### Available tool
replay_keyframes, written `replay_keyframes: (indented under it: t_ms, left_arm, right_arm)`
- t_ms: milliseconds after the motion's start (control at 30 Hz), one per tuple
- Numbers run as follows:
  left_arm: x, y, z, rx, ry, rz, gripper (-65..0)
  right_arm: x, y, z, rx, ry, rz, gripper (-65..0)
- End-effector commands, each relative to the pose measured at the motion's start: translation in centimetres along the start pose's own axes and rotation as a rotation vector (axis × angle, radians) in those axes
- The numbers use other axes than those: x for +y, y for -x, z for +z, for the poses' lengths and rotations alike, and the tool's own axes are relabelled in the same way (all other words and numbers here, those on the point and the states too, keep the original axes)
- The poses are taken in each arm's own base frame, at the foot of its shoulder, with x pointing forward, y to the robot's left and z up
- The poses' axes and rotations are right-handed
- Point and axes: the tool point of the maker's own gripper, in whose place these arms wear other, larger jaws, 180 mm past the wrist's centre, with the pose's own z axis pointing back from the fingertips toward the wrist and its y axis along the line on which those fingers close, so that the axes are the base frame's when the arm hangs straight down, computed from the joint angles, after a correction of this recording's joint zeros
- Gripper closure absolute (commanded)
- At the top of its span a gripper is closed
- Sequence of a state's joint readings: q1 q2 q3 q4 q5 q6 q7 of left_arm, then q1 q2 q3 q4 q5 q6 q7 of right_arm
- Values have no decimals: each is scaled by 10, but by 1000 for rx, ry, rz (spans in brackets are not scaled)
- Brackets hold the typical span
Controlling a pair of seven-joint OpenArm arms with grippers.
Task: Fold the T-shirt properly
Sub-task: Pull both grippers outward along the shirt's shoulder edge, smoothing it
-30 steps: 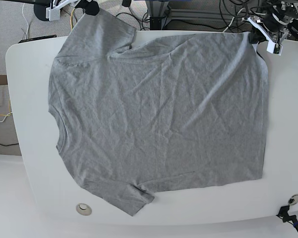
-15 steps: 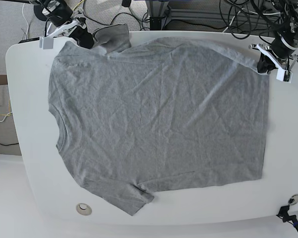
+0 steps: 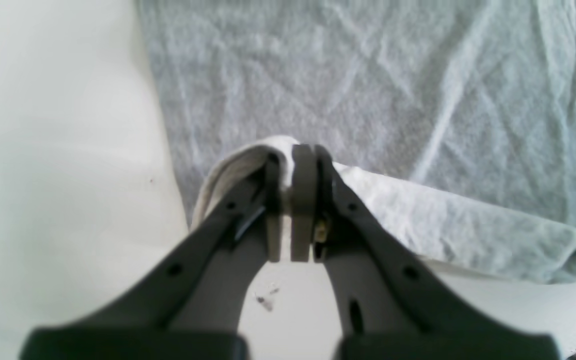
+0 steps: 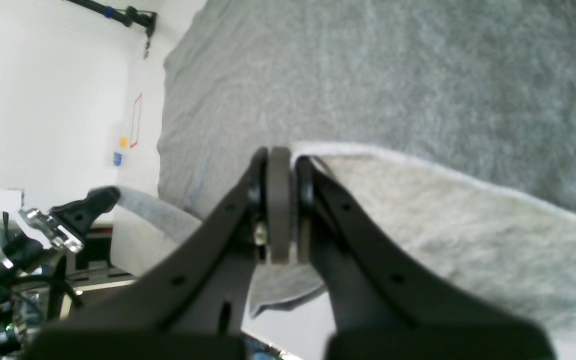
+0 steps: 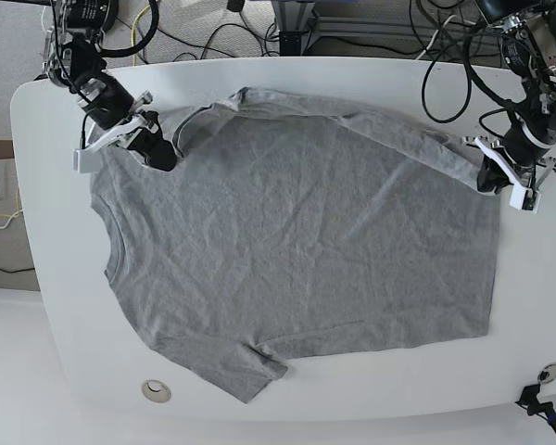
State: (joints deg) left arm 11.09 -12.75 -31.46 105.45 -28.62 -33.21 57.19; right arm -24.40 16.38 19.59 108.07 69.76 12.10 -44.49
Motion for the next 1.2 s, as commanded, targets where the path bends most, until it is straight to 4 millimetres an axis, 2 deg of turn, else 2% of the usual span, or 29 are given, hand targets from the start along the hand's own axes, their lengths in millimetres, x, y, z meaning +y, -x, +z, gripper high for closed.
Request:
replay_keyframes:
  t_ms: [0, 67, 267, 367, 567, 733, 867, 933, 1100, 1167]
  left_arm:
    - [-1, -21, -3, -44, -9, -48, 0]
    - [-2, -24, -11, -38, 0, -46, 0]
    - [19, -41, -39, -54, 2, 64, 0]
    - [24, -46, -50, -53, 13, 103, 0]
    - [27, -50, -67, -45, 38, 157, 0]
    - [28, -43, -70, -24, 38, 167, 0]
    - [39, -32, -70, 30, -25, 127, 0]
    - [40, -31, -70, 37, -31, 119, 0]
    - [46, -43, -67, -24, -45, 111, 0]
    - [50, -42, -67, -23, -50, 113, 0]
  right_arm:
    - [3, -24, -5, -53, -28, 23, 0]
    - [1, -39, -12, -74, -34, 32, 0]
    - [-12, -73, -32, -118, -34, 16, 0]
    - [-9, -75, -50, -90, -56, 12, 0]
    - [-19, -76, -72, -65, -53, -34, 0]
    - [-29, -80, -80, -62, -38, -67, 0]
    - [-37, -87, -86, -69, -26, -87, 0]
    - [-32, -98, -89, -84, -37, -78, 0]
    - [-25, -110, -92, -100, -51, -60, 0]
    - [-22, -115, -96, -104, -38, -26, 0]
